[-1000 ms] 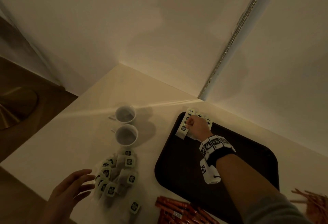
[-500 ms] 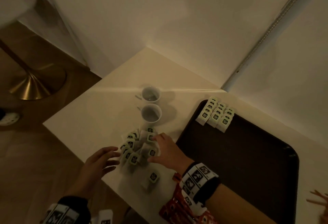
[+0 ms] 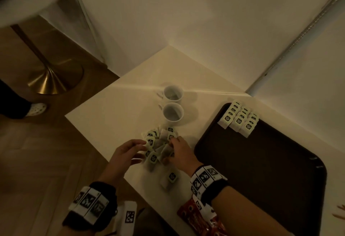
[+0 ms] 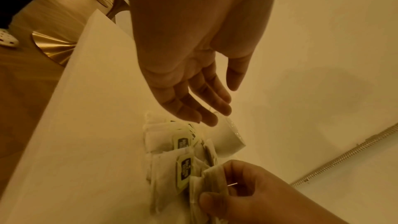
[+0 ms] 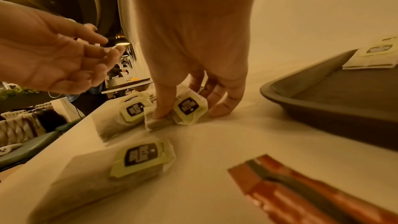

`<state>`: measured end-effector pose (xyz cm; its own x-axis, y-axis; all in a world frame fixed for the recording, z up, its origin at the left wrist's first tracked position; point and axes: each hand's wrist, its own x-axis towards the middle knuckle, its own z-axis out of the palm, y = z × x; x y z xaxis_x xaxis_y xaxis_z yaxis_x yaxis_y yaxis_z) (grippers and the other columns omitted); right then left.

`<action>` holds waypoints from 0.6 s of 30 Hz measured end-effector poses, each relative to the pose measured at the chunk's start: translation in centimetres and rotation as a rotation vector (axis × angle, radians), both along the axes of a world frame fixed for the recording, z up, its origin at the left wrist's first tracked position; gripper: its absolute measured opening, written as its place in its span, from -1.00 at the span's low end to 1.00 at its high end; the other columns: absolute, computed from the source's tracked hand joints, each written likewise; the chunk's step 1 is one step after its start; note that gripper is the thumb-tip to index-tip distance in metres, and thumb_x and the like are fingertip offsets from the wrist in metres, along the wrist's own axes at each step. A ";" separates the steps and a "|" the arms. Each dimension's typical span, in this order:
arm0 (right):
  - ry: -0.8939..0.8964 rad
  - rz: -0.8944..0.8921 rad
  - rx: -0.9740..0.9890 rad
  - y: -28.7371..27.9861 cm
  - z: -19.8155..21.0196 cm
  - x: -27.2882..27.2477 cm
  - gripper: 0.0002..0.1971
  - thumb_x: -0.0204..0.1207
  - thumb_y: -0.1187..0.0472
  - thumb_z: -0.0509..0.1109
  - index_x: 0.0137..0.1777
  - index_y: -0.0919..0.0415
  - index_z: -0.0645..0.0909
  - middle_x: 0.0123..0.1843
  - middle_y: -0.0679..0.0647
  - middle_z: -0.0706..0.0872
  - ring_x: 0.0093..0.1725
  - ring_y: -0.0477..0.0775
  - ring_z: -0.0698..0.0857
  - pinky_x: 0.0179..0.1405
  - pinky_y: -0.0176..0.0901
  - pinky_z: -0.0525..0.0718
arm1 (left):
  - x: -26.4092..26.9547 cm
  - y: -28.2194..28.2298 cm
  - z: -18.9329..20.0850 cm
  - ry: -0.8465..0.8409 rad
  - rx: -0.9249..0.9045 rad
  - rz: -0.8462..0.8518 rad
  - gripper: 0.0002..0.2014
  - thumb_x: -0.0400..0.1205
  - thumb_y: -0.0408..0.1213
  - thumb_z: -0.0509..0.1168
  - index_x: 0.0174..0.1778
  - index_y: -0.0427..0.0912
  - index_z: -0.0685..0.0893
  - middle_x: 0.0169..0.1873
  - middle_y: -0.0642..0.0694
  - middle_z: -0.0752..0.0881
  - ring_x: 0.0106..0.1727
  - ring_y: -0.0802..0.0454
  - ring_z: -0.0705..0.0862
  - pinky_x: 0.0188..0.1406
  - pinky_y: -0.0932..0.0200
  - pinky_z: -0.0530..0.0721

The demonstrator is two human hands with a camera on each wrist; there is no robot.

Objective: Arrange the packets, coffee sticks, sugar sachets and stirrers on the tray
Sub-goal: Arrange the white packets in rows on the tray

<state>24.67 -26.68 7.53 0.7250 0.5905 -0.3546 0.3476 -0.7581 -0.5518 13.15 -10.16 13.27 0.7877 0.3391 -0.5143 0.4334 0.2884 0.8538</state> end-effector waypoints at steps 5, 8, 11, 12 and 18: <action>0.031 -0.003 0.026 -0.3 0.4 0.2 -0.70 0.41 0.25 0.48 0.04 0.13 0.42 0.07 0.15 0.64 0.08 0.16 0.62 -0.05 -0.11 0.52 | 1.7 -0.4 0.5 -0.026 0.019 -0.020 -0.85 0.69 -0.41 0.21 -0.01 -0.27 0.71 -0.22 -0.10 0.76 -0.23 -0.03 0.65 -0.24 0.23 0.66; 0.070 0.001 0.078 -0.9 1.8 0.9 -0.68 0.42 0.22 0.51 -0.06 0.13 0.37 -0.09 0.11 0.61 -0.08 0.10 0.60 -0.17 -0.12 0.48 | 3.0 -0.6 0.8 -0.041 0.088 -0.083 -0.88 0.67 -0.40 0.25 0.01 -0.23 0.70 -0.17 -0.12 0.75 -0.21 0.02 0.66 -0.21 0.22 0.63; 0.154 -0.016 0.226 -1.3 5.8 2.3 -0.60 0.28 0.21 0.63 0.01 0.16 0.50 -0.07 0.01 0.64 -0.14 -0.09 0.60 -0.20 -0.37 0.52 | 4.7 -1.4 1.9 -0.010 0.117 -0.267 -0.86 0.68 -0.21 0.27 0.11 -0.11 0.65 0.03 -0.13 0.72 -0.15 0.11 0.70 -0.11 0.17 0.65; 0.181 -0.006 0.267 -1.3 7.4 2.9 -0.58 0.25 0.23 0.65 0.04 0.19 0.53 -0.04 0.02 0.67 -0.10 -0.08 0.63 -0.16 -0.38 0.56 | 5.3 -1.8 2.5 0.018 0.083 -0.347 -0.78 0.68 -0.06 0.25 0.14 -0.07 0.65 0.07 -0.13 0.73 -0.09 0.07 0.72 -0.05 0.10 0.66; 0.108 0.100 0.414 -2.2 14.7 5.1 -0.55 0.19 0.30 0.67 -0.04 -0.08 0.56 -0.11 -0.13 0.71 -0.11 -0.26 0.68 -0.11 -0.31 0.65 | 9.2 -4.2 6.7 0.019 -0.316 -0.613 -0.19 0.58 0.41 -0.14 0.26 -0.21 0.66 0.13 -0.30 0.75 0.02 -0.22 0.75 -0.11 0.07 0.76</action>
<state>29.81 -28.89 22.18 0.6289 0.7640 -0.1440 0.3315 -0.4310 -0.8393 22.33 -14.39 19.95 0.7794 -0.3332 -0.5306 0.6116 0.2205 0.7599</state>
